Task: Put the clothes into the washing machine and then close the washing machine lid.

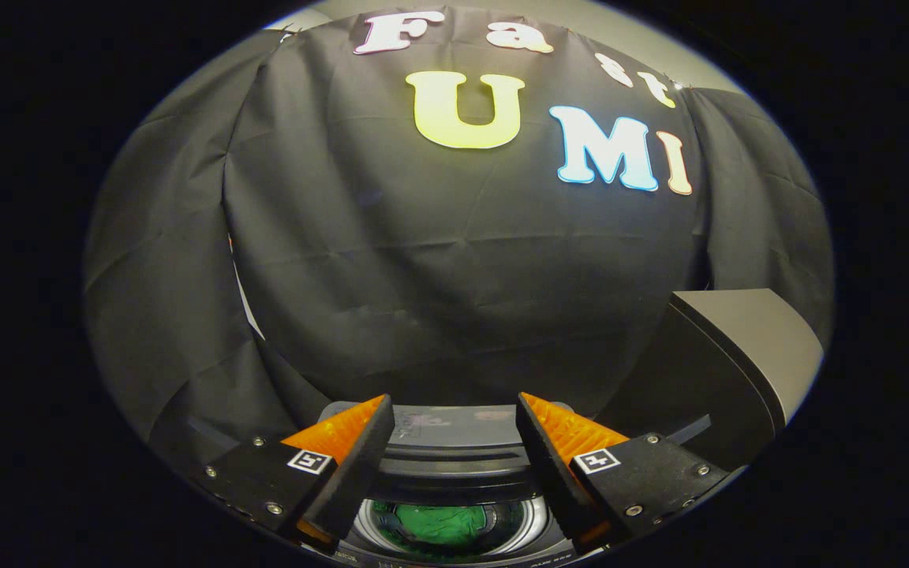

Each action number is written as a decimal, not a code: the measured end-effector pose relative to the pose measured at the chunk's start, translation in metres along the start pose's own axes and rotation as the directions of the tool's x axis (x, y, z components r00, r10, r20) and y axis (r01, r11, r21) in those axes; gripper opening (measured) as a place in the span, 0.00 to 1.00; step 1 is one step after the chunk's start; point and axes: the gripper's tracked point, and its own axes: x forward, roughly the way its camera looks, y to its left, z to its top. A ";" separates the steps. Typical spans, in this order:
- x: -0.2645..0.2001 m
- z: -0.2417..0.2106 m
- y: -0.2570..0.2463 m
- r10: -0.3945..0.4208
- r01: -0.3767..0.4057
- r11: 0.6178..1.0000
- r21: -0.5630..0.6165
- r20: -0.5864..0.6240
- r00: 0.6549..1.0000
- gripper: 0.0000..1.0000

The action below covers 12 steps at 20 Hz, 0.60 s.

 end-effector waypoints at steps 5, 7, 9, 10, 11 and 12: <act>-0.013 -0.035 0.000 0.006 -0.006 1.000 0.013 -0.023 1.000 0.95; -0.019 -0.048 -0.004 -0.010 0.011 1.000 0.015 -0.034 0.999 0.95; -0.018 -0.066 -0.004 -0.013 0.014 1.000 0.018 -0.053 0.999 0.95; -0.019 -0.074 -0.004 -0.013 0.015 1.000 0.019 -0.065 0.998 0.95; -0.021 -0.080 -0.005 -0.015 0.016 1.000 0.019 -0.074 0.997 0.95; -0.021 -0.084 -0.006 -0.015 0.017 1.000 0.020 -0.082 0.997 0.95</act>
